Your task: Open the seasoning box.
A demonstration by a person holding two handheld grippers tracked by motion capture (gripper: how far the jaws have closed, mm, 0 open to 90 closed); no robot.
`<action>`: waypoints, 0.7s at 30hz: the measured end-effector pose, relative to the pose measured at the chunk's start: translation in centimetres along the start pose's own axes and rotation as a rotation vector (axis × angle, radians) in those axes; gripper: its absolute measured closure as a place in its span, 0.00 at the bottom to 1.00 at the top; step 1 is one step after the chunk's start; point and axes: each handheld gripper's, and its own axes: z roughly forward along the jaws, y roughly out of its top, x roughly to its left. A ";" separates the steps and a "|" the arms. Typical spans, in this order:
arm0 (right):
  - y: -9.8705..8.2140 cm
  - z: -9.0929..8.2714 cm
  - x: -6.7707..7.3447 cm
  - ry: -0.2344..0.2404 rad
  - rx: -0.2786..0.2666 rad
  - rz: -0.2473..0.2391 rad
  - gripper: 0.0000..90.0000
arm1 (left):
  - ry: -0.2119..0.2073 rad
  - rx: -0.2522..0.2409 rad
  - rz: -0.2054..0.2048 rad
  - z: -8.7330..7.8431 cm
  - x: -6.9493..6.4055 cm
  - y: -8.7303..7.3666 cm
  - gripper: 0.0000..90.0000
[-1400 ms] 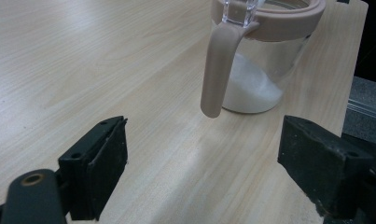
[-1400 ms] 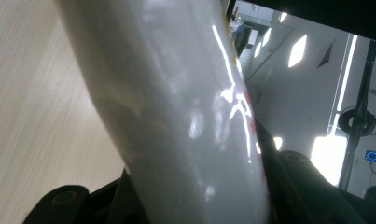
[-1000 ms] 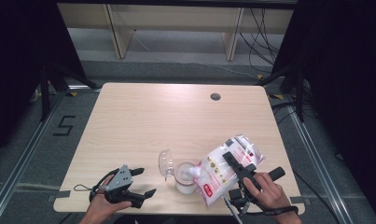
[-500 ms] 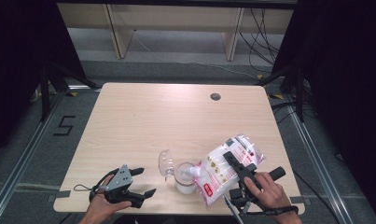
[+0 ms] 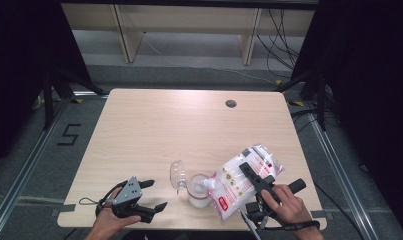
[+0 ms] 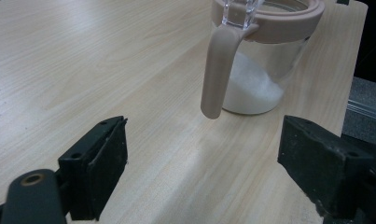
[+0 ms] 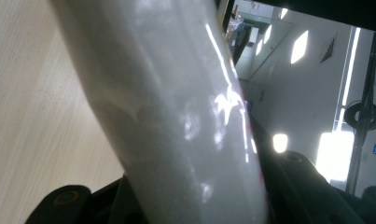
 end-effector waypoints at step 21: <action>0.1 -0.1 0.2 0.009 0.010 0.034 0.74 | 0.010 -0.003 -0.035 -0.1 -0.2 -0.1 0.17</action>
